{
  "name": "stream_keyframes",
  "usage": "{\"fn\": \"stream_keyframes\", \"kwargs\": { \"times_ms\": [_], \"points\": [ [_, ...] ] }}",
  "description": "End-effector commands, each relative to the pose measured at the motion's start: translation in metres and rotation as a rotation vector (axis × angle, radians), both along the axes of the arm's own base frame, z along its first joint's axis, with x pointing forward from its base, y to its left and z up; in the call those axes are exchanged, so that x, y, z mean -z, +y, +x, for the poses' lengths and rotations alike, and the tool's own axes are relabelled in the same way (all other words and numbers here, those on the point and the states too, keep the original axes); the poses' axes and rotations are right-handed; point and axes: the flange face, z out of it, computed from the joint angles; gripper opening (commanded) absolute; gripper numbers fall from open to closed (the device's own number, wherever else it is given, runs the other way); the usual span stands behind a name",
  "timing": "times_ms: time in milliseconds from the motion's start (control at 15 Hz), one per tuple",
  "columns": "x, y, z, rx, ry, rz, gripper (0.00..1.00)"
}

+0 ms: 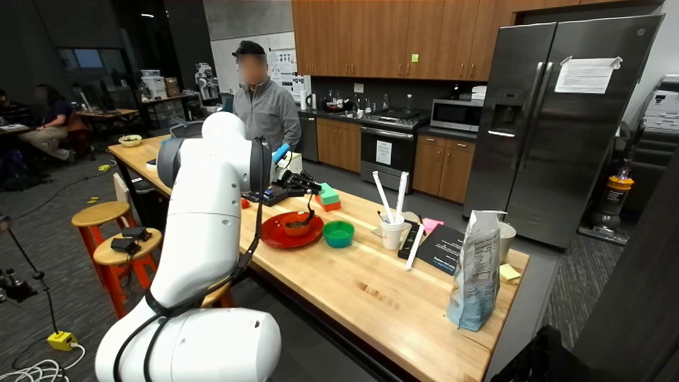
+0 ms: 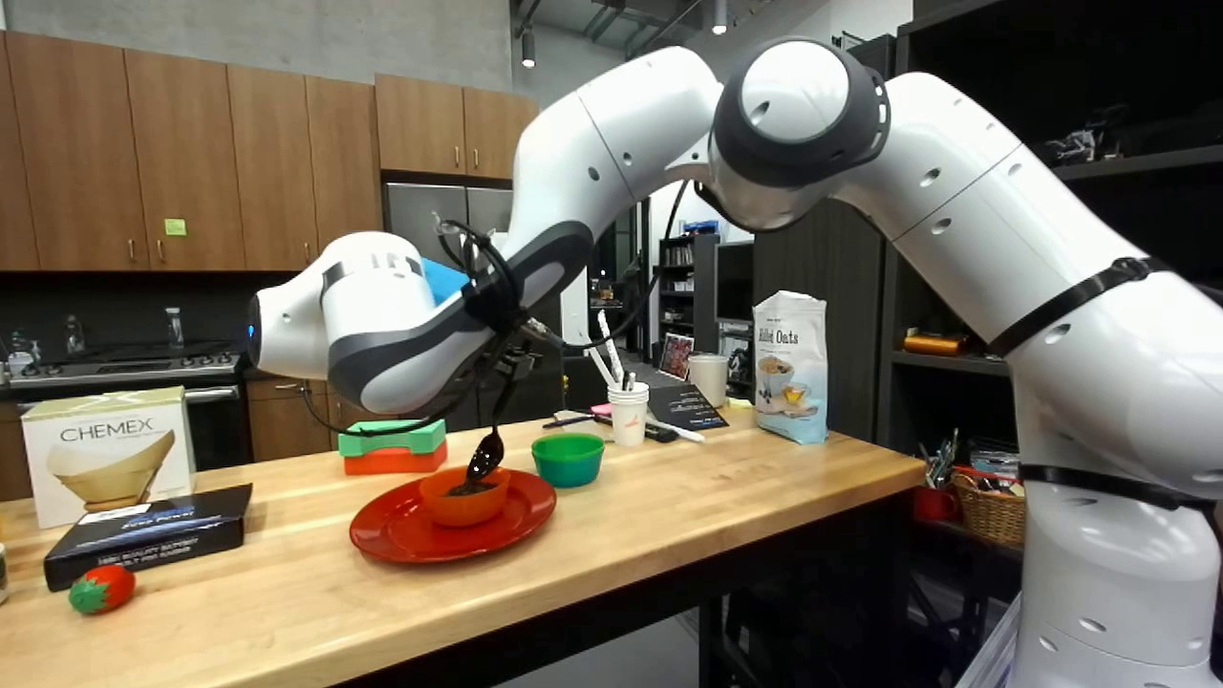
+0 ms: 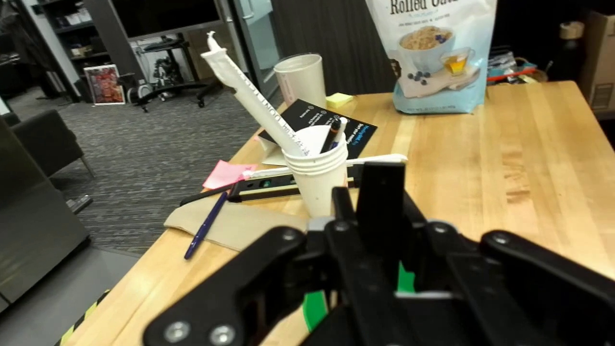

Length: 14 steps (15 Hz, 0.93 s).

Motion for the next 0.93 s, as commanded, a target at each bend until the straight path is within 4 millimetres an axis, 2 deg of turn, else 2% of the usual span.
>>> {"fn": "stream_keyframes", "kwargs": {
  "times_ms": [0,400,867],
  "points": [
    [-0.024,-0.023,0.0,0.122,-0.041,0.151,0.06],
    [-0.037,-0.047,-0.004,0.305,-0.102,0.425,0.06],
    [-0.044,-0.052,-0.003,0.468,-0.184,0.792,0.06]
  ]
}}
